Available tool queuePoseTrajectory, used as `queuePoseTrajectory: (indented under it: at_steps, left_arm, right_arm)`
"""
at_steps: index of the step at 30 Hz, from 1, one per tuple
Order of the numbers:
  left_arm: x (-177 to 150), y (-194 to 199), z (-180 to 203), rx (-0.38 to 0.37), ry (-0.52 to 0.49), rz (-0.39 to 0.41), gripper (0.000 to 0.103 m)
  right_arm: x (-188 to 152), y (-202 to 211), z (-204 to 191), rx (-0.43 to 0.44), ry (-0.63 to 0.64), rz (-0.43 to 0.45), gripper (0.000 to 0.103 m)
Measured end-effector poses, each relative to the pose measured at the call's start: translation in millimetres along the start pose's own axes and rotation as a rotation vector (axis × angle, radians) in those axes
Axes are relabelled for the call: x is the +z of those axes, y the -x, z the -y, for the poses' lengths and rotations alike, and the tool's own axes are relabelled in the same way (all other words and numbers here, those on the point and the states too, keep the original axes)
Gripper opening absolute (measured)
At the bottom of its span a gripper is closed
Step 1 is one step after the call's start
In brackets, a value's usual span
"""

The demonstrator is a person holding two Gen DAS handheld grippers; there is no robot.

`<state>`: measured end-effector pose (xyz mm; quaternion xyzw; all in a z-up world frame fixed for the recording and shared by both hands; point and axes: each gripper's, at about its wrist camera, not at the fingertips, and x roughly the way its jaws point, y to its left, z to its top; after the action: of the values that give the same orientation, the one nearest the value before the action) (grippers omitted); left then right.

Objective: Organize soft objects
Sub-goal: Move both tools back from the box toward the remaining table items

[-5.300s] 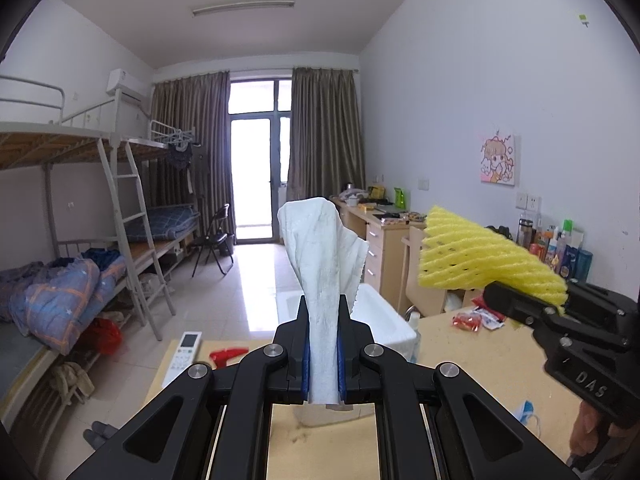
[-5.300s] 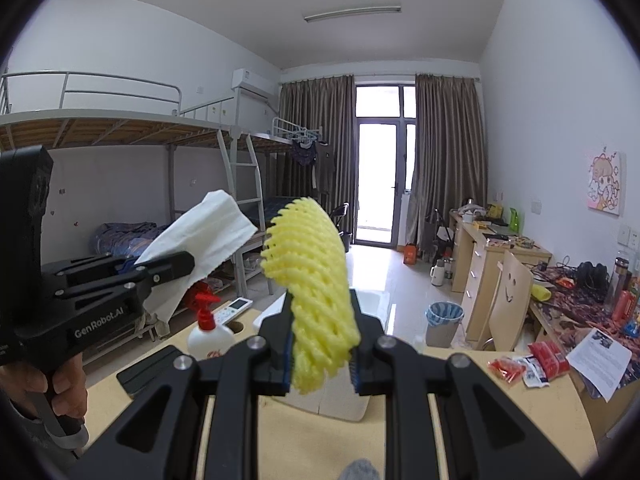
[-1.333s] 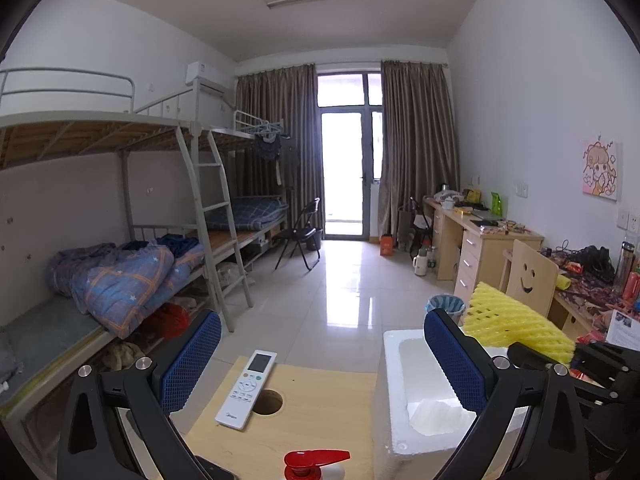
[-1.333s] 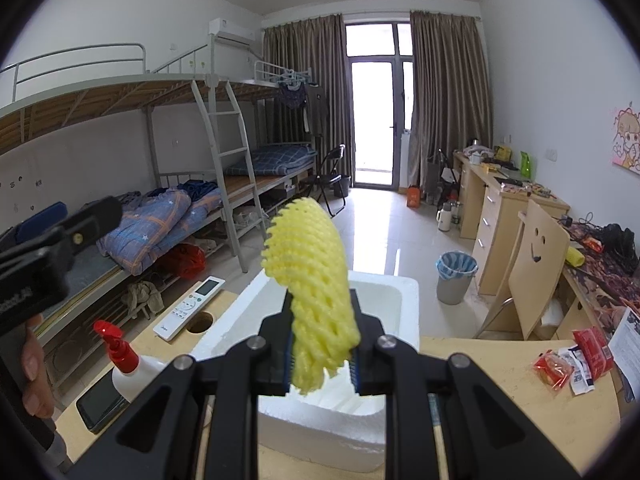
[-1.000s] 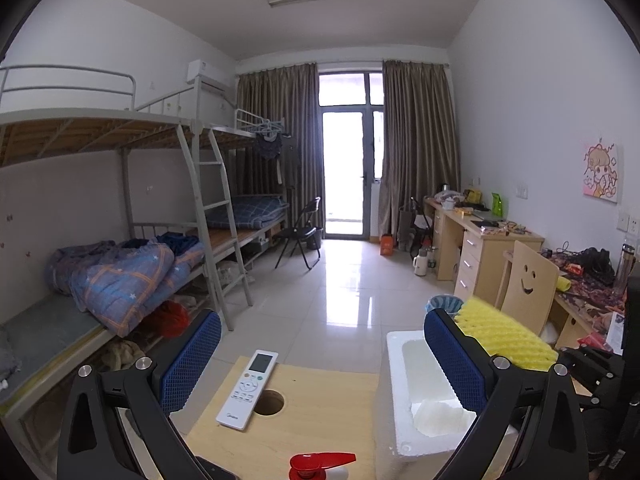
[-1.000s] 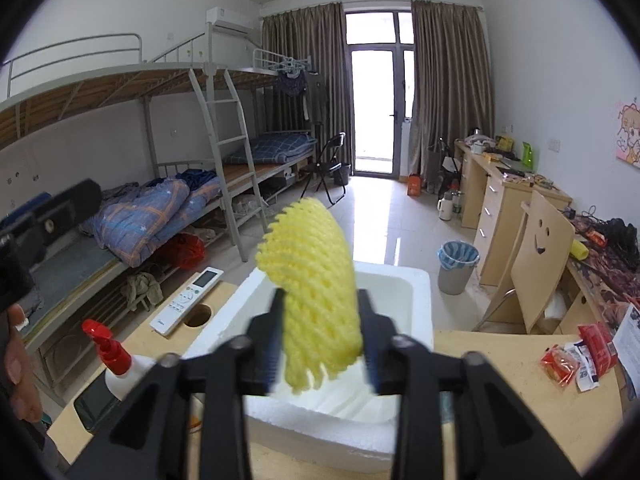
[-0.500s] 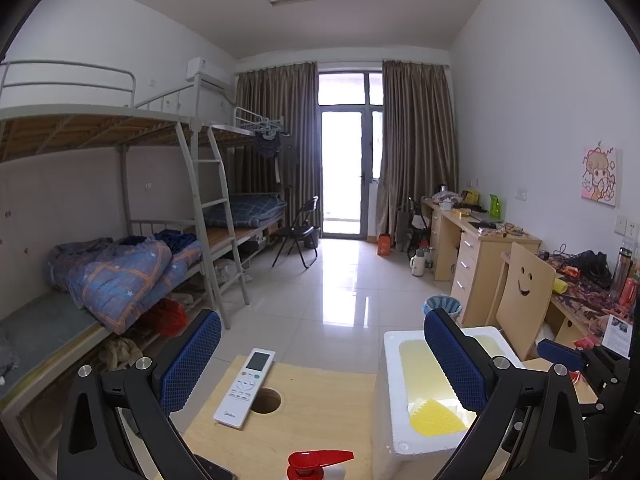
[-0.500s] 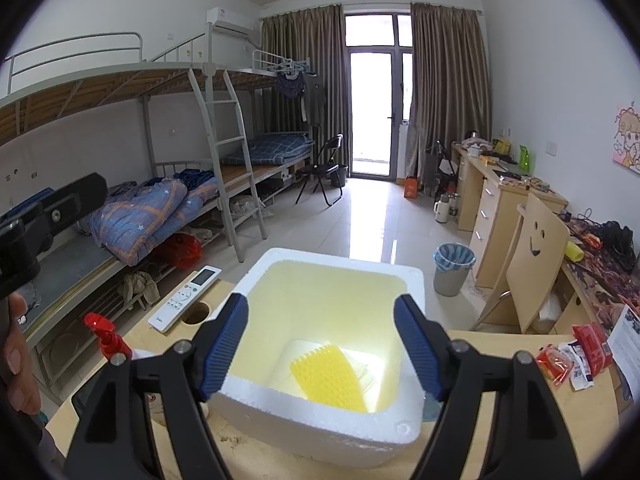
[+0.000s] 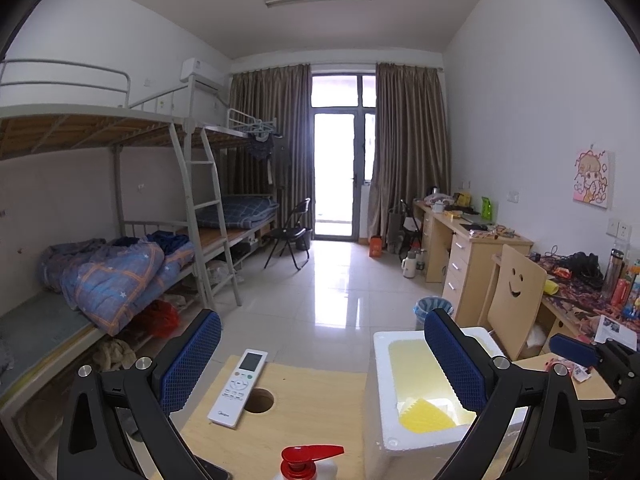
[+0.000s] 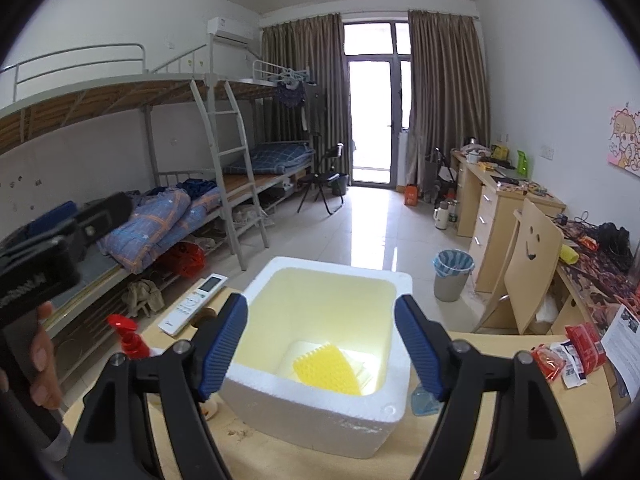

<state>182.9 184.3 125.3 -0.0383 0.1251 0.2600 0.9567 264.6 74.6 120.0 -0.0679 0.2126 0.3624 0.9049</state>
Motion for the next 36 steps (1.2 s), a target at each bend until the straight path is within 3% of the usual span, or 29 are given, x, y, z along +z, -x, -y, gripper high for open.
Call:
queuePoseTrajectory:
  at_steps: [10,19,36]
  left_arm:
    - [1.8,14.8,8.7,-0.044,-0.01,0.025,0.102]
    - [4.6,48.3,24.2,-0.08,-0.052,0.041,0.102]
    - [-17.2,136.4,25.1,-0.243,-0.049,0.043,0.102]
  right_arm:
    - [-2.0,41.8,6.4,0.003,-0.005,0.064,0.102]
    - [-2.7,83.4,10.2,-0.002,-0.016,0.115,0.103]
    - [-25.7,170.0,-1.0,-0.035,-0.013,0.209,0.103]
